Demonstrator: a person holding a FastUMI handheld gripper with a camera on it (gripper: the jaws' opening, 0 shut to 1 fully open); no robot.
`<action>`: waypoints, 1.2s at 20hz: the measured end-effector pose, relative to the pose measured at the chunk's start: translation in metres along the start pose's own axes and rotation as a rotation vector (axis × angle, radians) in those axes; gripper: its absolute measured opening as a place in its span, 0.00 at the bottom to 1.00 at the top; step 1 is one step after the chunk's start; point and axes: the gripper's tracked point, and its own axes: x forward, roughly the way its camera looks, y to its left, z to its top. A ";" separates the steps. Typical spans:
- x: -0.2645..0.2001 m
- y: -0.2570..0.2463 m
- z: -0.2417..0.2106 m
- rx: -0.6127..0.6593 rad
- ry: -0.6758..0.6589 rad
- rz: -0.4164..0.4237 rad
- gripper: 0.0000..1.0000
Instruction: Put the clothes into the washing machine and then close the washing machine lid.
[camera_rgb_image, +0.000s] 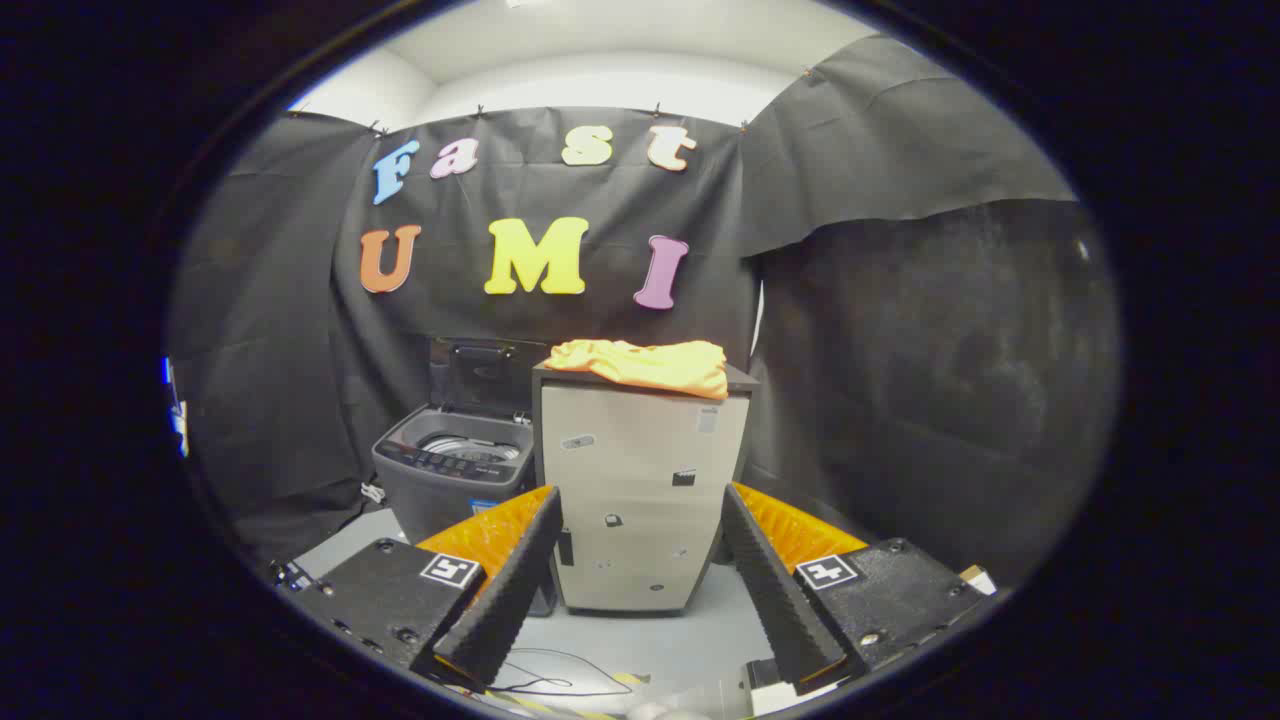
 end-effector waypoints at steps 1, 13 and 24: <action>0.001 -0.001 0.000 0.001 0.001 0.001 1.00; 0.016 0.008 0.005 -0.022 0.008 0.042 1.00; 0.033 0.017 0.037 -0.017 -0.014 0.040 1.00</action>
